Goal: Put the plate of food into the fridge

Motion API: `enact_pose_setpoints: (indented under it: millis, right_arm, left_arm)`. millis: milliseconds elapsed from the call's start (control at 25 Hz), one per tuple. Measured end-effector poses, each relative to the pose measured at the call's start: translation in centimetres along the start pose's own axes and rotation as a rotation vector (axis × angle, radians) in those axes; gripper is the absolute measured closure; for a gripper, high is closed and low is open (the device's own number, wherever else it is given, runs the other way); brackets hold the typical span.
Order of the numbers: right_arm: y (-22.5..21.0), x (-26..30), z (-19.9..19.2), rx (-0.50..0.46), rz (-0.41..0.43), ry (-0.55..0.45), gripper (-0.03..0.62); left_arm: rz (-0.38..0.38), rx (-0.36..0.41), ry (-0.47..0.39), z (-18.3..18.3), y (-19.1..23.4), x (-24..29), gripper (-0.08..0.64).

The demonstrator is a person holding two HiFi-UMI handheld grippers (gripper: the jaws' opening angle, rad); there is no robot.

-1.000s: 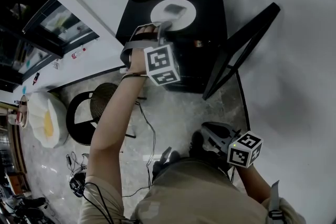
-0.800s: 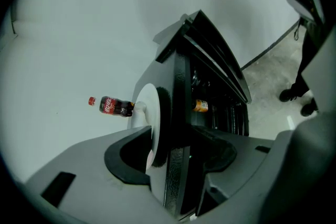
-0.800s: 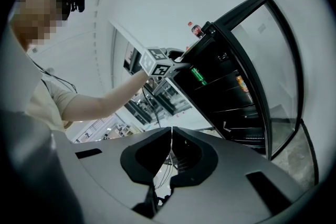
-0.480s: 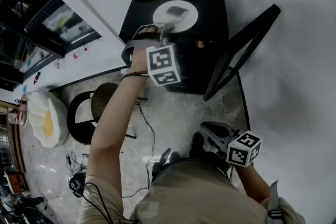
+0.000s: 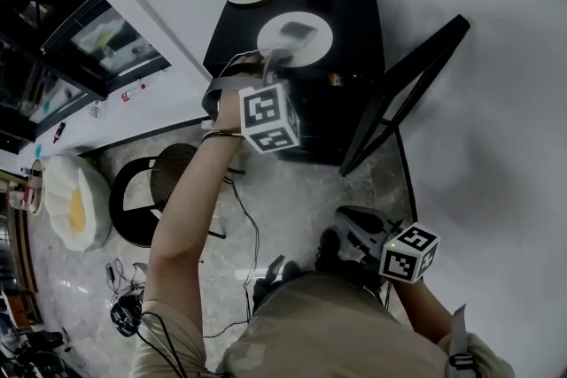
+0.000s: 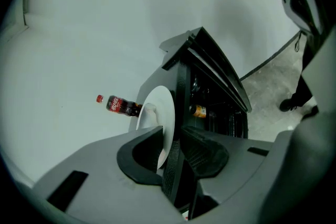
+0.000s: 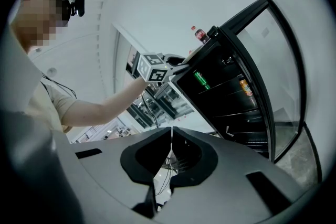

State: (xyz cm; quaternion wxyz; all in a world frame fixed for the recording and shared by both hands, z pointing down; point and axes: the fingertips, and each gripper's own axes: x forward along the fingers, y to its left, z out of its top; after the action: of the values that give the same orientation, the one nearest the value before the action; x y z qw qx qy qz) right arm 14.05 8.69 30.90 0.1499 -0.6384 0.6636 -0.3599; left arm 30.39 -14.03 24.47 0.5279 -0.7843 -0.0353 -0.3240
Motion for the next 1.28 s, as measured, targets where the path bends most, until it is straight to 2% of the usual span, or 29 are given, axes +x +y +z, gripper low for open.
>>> enact_pose_setpoints:
  millis: [120, 360, 520, 600, 760, 840, 960, 1040, 1080, 1120, 1200, 1280]
  right_arm:
    - [0.1, 0.2, 0.3, -0.009, -0.004, -0.002, 0.571]
    - [0.0, 1.0, 1.0, -0.039, 0.011, 0.006, 0.569]
    - [-0.1, 1.5, 1.9, 0.062, 0.085, -0.029, 0.569]
    - [-0.9, 1.7, 2.4, 0.078, 0.059, -0.036, 0.569]
    - [-3.4, 2.6, 4.8, 0.031, -0.047, -0.06, 0.569]
    - [-3.9, 3.5, 7.2, 0.082, -0.016, -0.119, 0.569]
    - [-2.8, 5.3, 12.4, 0.137, 0.081, -0.217, 0.568]
    - [-3.8, 5.9, 15.0, 0.166, 0.065, -0.259, 0.553]
    - [-4.6, 6.1, 16.0, 0.179, 0.04, -0.269, 0.504]
    - [-5.5, 6.3, 16.8, 0.213, 0.007, -0.275, 0.489]
    - [-6.9, 7.0, 18.1, 0.314, -0.033, -0.292, 0.489]
    - [-7.0, 8.2, 19.7, 0.361, -0.015, -0.318, 0.485]
  left_arm:
    - [0.02, -0.013, -0.012, 0.0, 0.3, -0.7, 0.503]
    - [0.039, -0.016, -0.025, 0.0, 0.0, -1.0, 0.509]
    - [0.042, -0.037, -0.028, -0.1, -0.3, -1.4, 0.509]
    - [0.045, -0.037, -0.032, -0.1, -0.5, -1.5, 0.509]
    - [0.06, -0.033, -0.044, -0.1, -1.0, -2.0, 0.511]
    - [0.08, -0.023, -0.045, -0.1, -1.0, -2.4, 0.512]
    - [0.081, -0.029, -0.05, 0.0, -1.2, -2.9, 0.514]
    - [0.071, -0.036, -0.064, 0.3, -1.4, -3.1, 0.514]
    - [0.07, -0.035, -0.07, 0.4, -1.5, -3.2, 0.514]
    - [0.073, -0.031, -0.075, 0.5, -1.5, -3.4, 0.514]
    - [0.08, -0.025, -0.084, 0.6, -1.6, -3.8, 0.515]
    - [0.084, -0.024, -0.091, 0.6, -1.7, -4.0, 0.515]
